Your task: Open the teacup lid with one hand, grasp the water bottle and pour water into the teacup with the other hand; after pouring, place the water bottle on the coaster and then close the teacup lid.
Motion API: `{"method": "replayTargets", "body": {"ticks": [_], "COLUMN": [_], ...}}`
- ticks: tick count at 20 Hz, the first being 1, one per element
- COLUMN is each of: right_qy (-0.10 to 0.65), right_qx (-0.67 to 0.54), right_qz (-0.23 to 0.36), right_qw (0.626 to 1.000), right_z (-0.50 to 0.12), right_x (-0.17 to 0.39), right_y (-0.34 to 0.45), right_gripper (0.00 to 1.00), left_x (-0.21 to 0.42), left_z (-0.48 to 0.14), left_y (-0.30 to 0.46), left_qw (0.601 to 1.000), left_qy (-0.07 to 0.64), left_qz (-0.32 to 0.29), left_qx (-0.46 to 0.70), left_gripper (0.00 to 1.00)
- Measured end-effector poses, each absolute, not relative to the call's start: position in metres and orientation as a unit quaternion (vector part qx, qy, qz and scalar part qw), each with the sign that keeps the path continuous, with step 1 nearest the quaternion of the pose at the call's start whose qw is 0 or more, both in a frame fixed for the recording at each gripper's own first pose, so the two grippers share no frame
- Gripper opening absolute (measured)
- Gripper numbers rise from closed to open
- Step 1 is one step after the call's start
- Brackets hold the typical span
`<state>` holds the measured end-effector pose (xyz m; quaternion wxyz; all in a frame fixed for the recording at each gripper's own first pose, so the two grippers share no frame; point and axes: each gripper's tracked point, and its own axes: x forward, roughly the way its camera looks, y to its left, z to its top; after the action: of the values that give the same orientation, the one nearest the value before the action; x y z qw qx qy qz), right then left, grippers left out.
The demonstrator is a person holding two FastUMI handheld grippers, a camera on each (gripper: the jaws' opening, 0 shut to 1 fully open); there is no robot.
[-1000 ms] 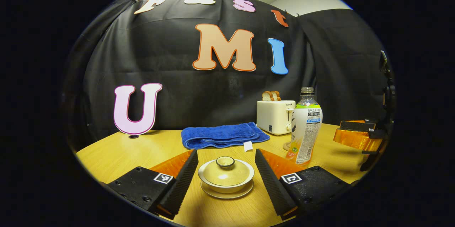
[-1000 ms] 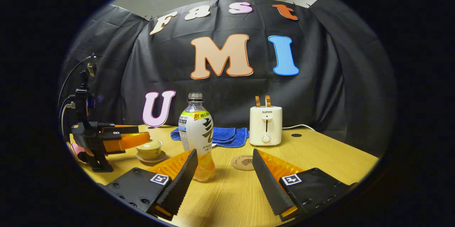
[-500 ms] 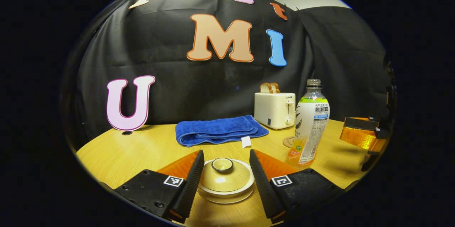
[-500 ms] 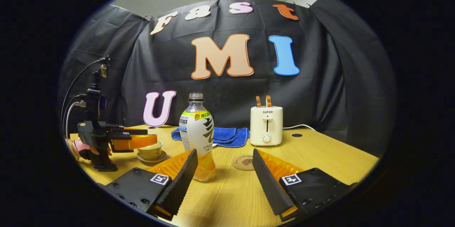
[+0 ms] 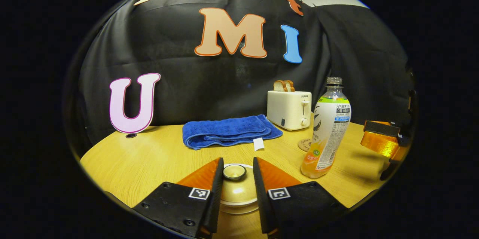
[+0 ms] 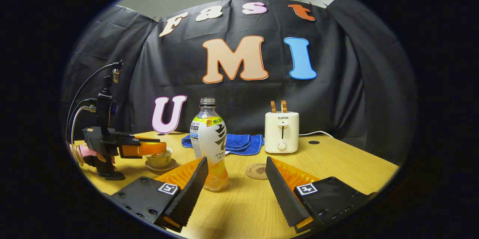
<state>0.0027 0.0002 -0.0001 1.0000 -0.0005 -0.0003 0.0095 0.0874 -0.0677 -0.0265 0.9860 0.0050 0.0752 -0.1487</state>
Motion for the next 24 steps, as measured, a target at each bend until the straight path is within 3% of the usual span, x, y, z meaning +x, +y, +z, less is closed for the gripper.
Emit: {"method": "replayTargets", "body": {"ticks": [3,5,10,11,15,17,21,24], "right_qy": [0.0,0.0,0.0,0.0,0.001,0.001,0.003,0.005], "right_qx": [-0.001,-0.001,-0.001,0.0,0.0,0.0,0.002,0.003], "right_qz": [0.01,0.011,0.013,0.015,0.021,0.026,0.056,0.09], "right_qw": [1.0,1.0,1.0,1.0,1.0,1.0,0.998,0.996], "right_z": [0.0,0.0,0.0,0.0,0.0,0.0,-0.001,-0.003], "right_x": [0.003,0.003,0.003,0.003,0.003,0.003,0.003,0.005], "right_y": [0.0,0.0,0.002,0.002,0.004,0.006,0.018,0.03], "right_gripper": [1.0,0.96,0.94,1.0,1.0,0.94,0.98,0.98], "left_x": [0.088,0.089,0.086,0.087,0.087,0.086,0.086,0.082], "left_z": [-0.026,-0.026,-0.02,-0.017,-0.013,-0.008,-0.007,-0.006], "left_y": [-0.067,-0.066,-0.06,-0.058,-0.054,-0.052,-0.04,-0.028], "left_qw": [0.986,0.987,0.989,0.99,0.992,0.994,0.997,0.998], "left_qy": [0.073,0.071,0.054,0.046,0.028,0.009,0.002,0.003], "left_qz": [-0.147,-0.146,-0.138,-0.133,-0.118,-0.105,-0.077,-0.055], "left_qx": [0.006,0.005,-0.007,-0.011,-0.017,-0.006,-0.003,0.0], "left_gripper": [0.28,0.26,0.26,0.25,0.26,0.26,0.24,0.27]}}
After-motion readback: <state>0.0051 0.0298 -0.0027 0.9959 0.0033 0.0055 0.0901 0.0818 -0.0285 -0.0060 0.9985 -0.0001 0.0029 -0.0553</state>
